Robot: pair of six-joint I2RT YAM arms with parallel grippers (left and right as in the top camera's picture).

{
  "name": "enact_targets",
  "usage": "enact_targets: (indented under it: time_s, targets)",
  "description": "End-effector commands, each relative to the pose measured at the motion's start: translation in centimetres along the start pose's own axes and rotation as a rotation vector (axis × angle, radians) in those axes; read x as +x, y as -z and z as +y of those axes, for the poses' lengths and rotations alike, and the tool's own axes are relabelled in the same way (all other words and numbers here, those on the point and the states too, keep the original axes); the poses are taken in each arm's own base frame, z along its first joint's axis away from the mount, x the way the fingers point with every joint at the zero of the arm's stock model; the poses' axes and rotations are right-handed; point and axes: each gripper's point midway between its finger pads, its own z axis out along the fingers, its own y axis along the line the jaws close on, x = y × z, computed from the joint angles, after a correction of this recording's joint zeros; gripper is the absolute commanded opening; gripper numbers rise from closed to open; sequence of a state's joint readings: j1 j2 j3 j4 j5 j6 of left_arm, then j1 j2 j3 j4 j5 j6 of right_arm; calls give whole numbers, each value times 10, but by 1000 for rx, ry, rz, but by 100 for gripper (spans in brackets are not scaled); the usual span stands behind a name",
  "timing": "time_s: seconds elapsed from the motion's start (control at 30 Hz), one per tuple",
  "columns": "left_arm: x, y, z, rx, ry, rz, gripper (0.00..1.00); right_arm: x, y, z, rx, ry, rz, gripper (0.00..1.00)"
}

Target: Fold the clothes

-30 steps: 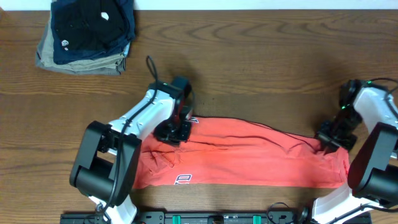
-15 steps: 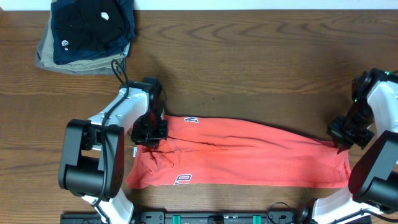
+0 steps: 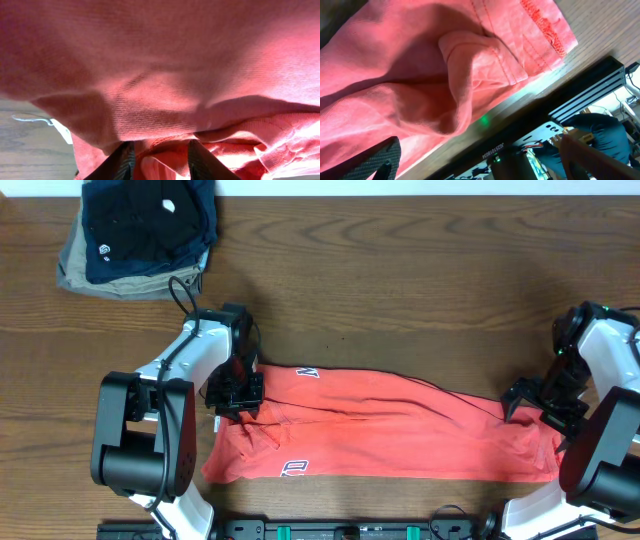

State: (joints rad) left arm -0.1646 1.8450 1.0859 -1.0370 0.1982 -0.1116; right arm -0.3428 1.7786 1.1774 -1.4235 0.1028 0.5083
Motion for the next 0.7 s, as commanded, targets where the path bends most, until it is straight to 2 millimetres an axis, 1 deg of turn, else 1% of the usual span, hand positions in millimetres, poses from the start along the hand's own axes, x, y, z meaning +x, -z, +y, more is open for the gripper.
enact_targets:
  time_s: [0.0, 0.03, 0.1, 0.17, 0.2, 0.23, 0.27, 0.33, 0.37, 0.5, 0.57, 0.6, 0.67]
  targets:
    - [1, -1, 2, -6, 4, 13, 36, -6, 3, 3, -31, -16, -37, 99]
    - [1, 1, 1, 3, 4, 13, 34, -10, 3, 7, -51, -18, -50, 99]
    - [1, 7, -9, 56, -11, 6, 28, -14, 4, 15, -88, -8, -61, 99]
    - [2, 15, -27, 155, -66, -5, 24, -17, 6, 27, -151, 30, -70, 99]
    - [4, 19, -35, 203, -90, -11, 19, -19, 7, 33, -185, 46, -77, 99]
    - [5, 24, -44, 254, -114, -18, 19, -21, 8, 39, -216, 57, -83, 99]
    - [7, 28, -53, 294, -142, -24, 15, -22, 9, 44, -239, 69, -86, 95]
    - [12, 33, -67, 344, -214, -33, 15, -23, 10, 47, -258, 88, -90, 93]
    - [14, 32, -70, 339, -228, -32, 15, -23, 10, 47, -256, 90, -90, 93]
    - [14, 22, -89, 317, -313, -47, 16, -20, 6, 48, -249, 104, -83, 93]
    - [12, 15, -100, 309, -348, -56, 16, -19, 1, 49, -244, 108, -82, 82]
    - [11, 13, -104, 307, -353, -59, 16, -18, -2, 49, -242, 110, -79, 72]
    - [11, 9, -111, 302, -357, -61, 15, -15, -12, 49, -236, 108, -67, 47]
